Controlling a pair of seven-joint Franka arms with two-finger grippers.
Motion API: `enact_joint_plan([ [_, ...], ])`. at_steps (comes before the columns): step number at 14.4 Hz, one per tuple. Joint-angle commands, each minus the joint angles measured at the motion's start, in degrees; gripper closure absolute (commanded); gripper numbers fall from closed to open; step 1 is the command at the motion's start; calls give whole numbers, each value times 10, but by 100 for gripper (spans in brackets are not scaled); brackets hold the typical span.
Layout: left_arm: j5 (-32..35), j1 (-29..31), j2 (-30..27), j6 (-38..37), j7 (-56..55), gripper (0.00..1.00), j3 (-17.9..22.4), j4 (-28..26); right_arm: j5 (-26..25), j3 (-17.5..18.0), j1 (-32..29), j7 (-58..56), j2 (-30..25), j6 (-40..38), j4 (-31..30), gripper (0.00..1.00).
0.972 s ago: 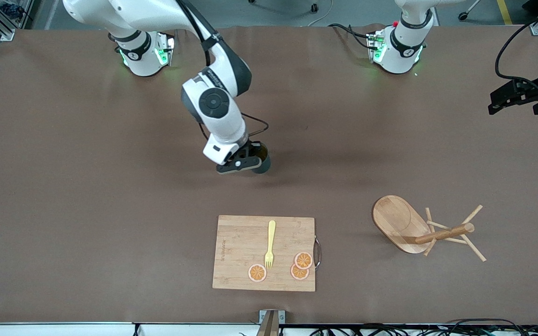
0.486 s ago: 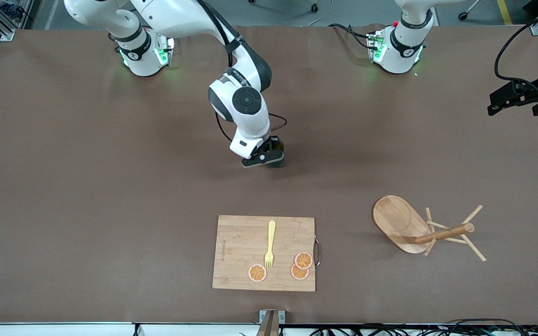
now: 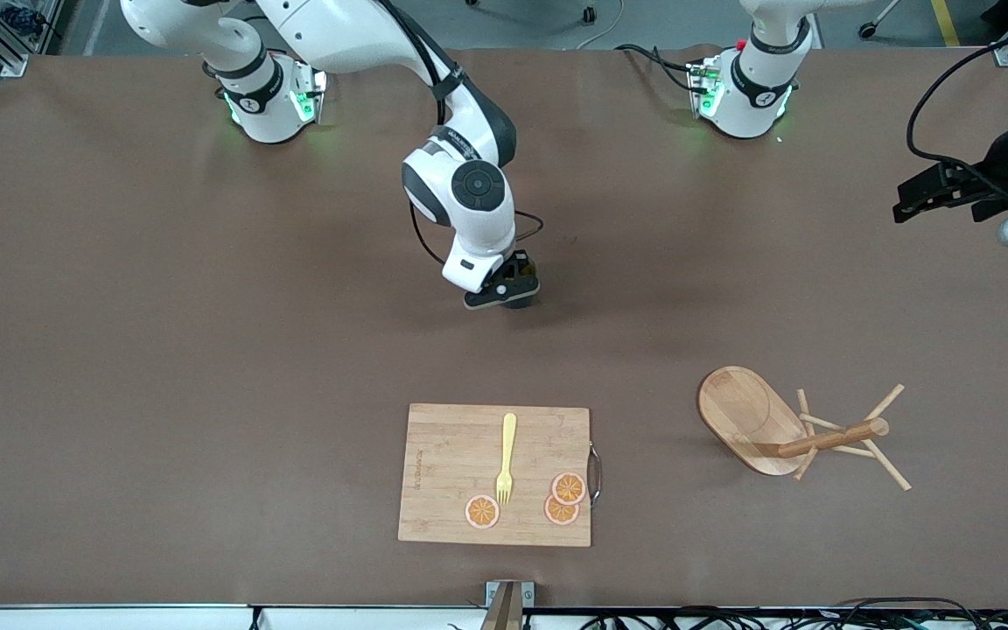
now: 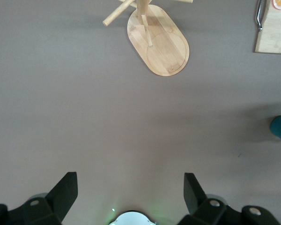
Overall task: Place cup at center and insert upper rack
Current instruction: 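Carry the teal mug with the right gripper to the table center, then set the mug down and open the right gripper while the left gripper approaches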
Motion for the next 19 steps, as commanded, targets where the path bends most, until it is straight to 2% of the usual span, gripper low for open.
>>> enact_joint_plan([
  [1, -7, -2, -5, 6, -21, 0, -10, -7, -9, -6, 6, 29, 1, -8, 7, 2],
  [4, -6, -15, -5, 8, -31, 0, -11, -7, -10, -5, 4, 52, -1, -11, 22, 0],
  [6, -4, -37, -5, 7, -78, 0, -11, -7, -9, -5, 0, 50, -6, -16, 31, 0],
  [9, -6, -41, -5, 17, -95, 0, -19, -8, -9, -6, -24, 46, -25, -93, 74, 0],
  [11, -6, -48, -5, 18, -126, 0, -30, -10, -10, -7, -52, 47, -55, -123, 77, 0],
  [13, -4, -47, -6, 22, -170, 0, -54, -16, -10, -7, -100, 28, -77, -138, 75, 0],
  [16, 0, -47, -6, 36, -228, 0, -90, -30, -9, -7, -211, -85, -118, -217, 80, 0],
  [19, 1, -49, -3, 77, -300, 0, -128, -49, -8, -7, -331, -101, -129, -313, 116, 0],
])
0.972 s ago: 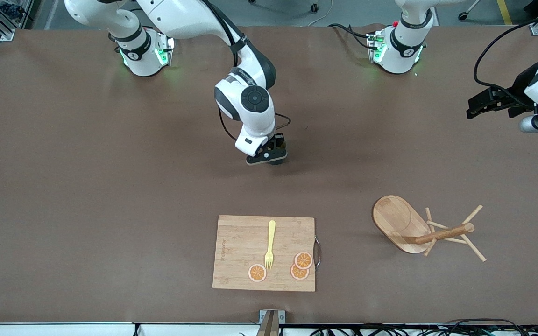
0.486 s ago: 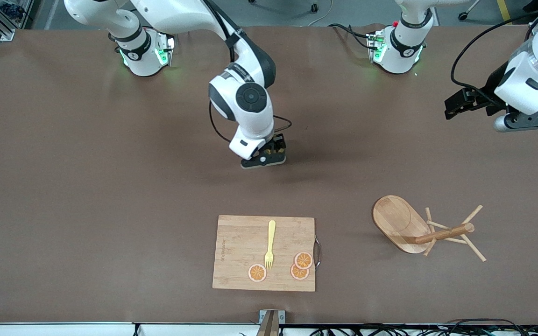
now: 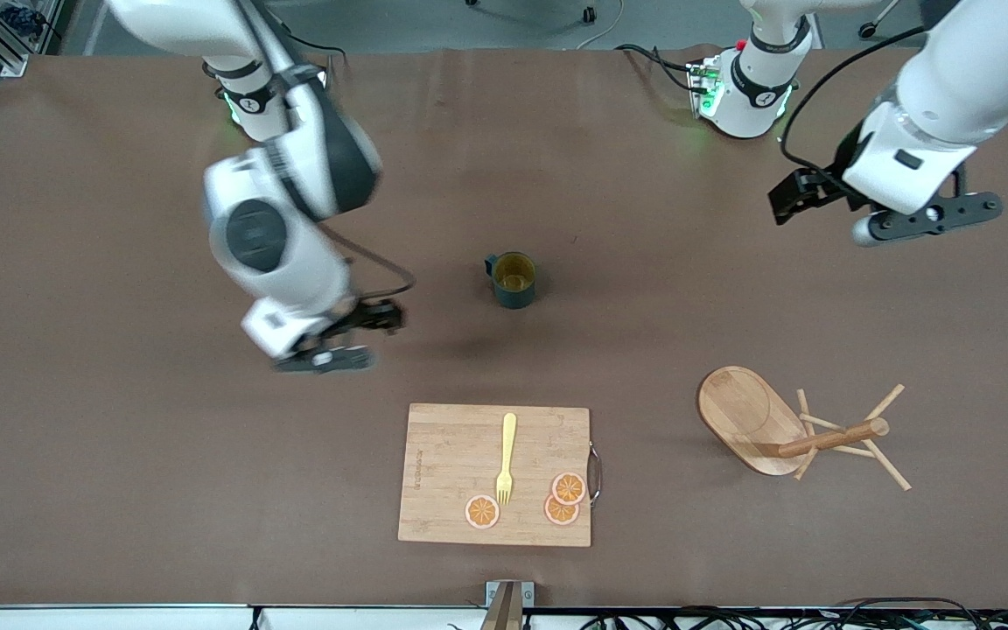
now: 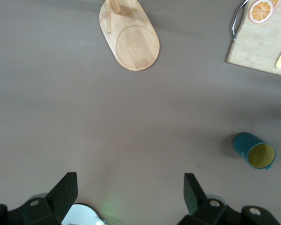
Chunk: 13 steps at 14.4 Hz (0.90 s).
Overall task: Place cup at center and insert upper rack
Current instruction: 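Set the mug down and open the right gripper while the left gripper approaches, then withdraw the right gripper while the left gripper reaches the mug handle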
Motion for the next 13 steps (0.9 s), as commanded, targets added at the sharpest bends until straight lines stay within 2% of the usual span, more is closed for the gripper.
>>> enact_joint_plan([
  [1, 1, -2, 6, 47, -63, 0, -35, -17, -4, 17, -101, -36, -14, -95, 34, 0],
  [4, 35, -31, 42, 85, -143, 0, -70, -10, -8, 15, -185, -149, -15, -144, 64, 0],
  [6, 54, -72, 69, 102, -201, 0, -72, -3, -36, 15, -224, -194, -22, -145, 74, 0],
  [8, 61, -110, 100, 104, -251, 0, -72, 19, -71, 15, -247, -227, -35, -154, 86, 0],
  [10, 71, -153, 140, 114, -323, 0, -72, 41, -73, 15, -268, -244, -46, -193, 89, 0],
  [13, 145, -239, 226, 140, -440, 0, -70, 95, -75, 15, -296, -284, -51, -225, 116, 0],
])
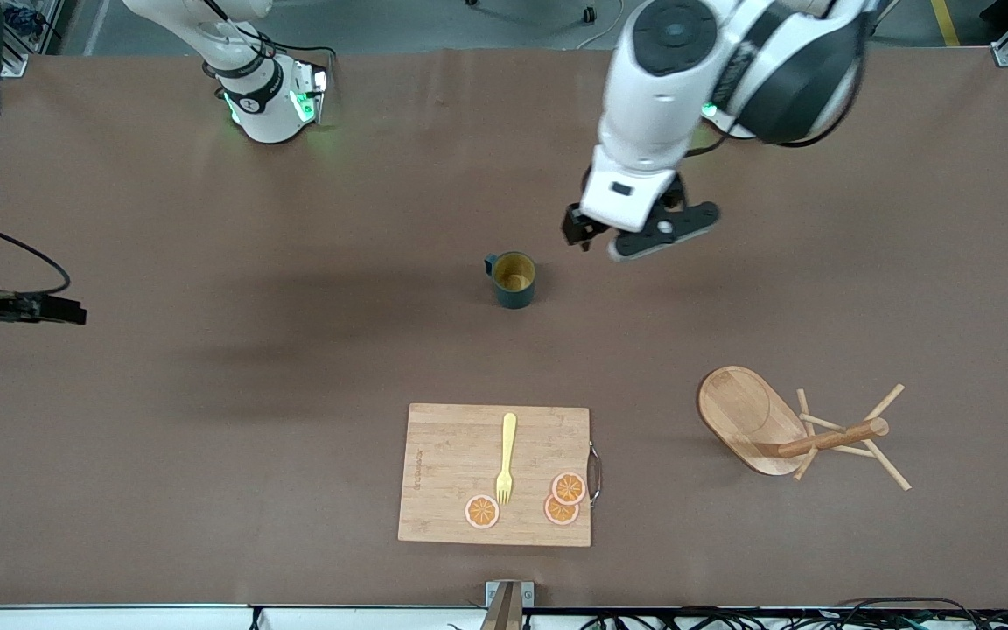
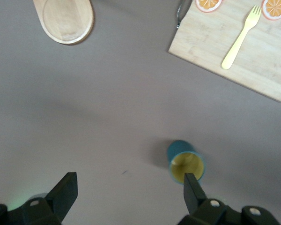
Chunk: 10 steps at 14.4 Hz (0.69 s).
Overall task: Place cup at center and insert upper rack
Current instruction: 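Withdraw the right gripper while the left gripper reaches the mug handle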
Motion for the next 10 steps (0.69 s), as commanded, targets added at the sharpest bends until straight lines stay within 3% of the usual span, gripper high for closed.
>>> enact_joint_plan([
  [1, 69, -83, 110, 9, -114, 0, 4, 90, -7, 15, -32, -19, -10, -21, 19, 0],
  [3, 127, -141, 162, 17, -204, 0, 7, 118, -8, 16, -36, -16, -6, -19, 39, 0],
  [6, 186, -212, 210, 57, -322, 0, 24, 118, -8, 16, -34, -19, -7, -15, 46, 0],
  [10, 216, -331, 264, 60, -434, 0, 105, 118, -2, 19, -28, -13, -12, -38, 47, 0],
])
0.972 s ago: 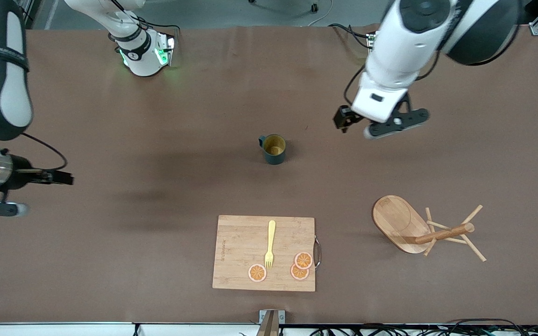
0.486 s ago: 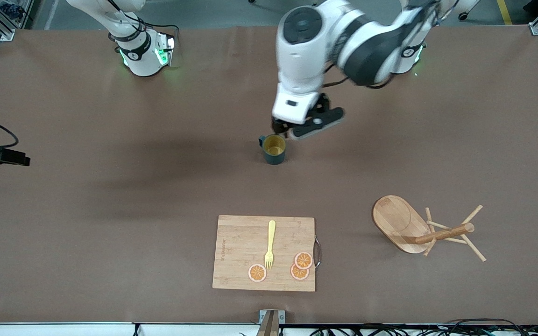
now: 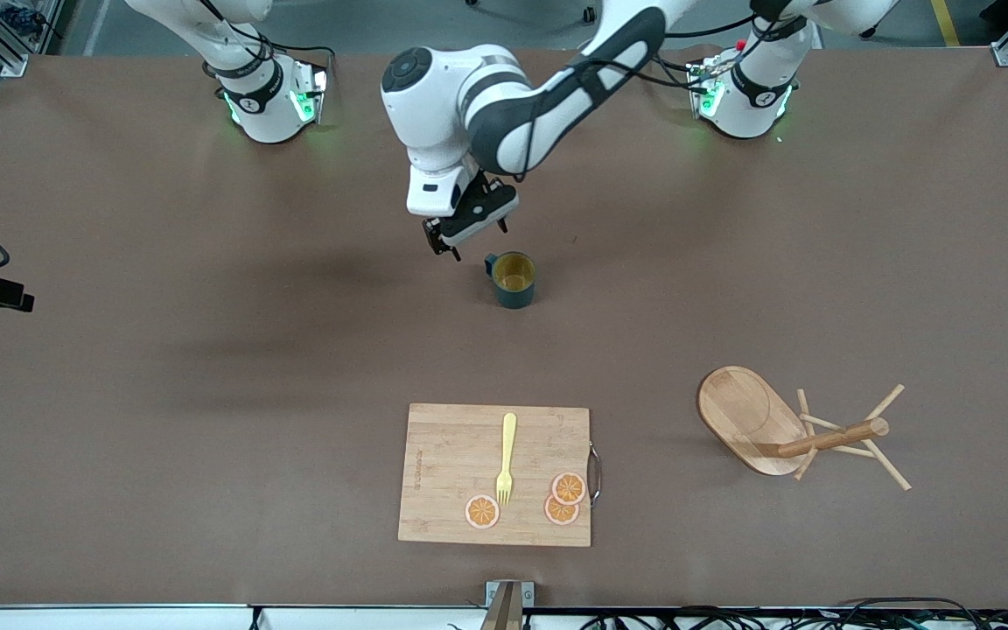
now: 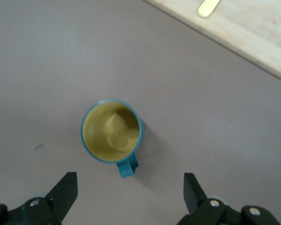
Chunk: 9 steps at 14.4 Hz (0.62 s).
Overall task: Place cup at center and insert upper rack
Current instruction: 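Withdraw the right gripper while the left gripper reaches the mug handle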
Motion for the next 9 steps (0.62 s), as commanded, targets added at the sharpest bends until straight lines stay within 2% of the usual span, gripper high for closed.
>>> enact_joint_plan([
  [1, 14, -82, 46, 5, -71, 0, 70, 23, 2, 7, -2, 1, -10, -39, 5, 0],
  [3, 23, -170, 76, 9, -138, 0, 160, 27, 31, 4, -2, 14, -39, -47, 1, 0],
  [4, 23, -201, 88, 11, -156, 0, 192, 30, 36, 7, -2, 53, -44, -50, 1, 0],
  [6, 26, -225, 101, 10, -185, 4, 212, 29, 35, 9, 5, 85, -51, -57, 0, 0],
  [9, 94, -241, 123, 10, -200, 9, 224, 29, 34, 10, 8, 83, -51, -65, 1, 0],
])
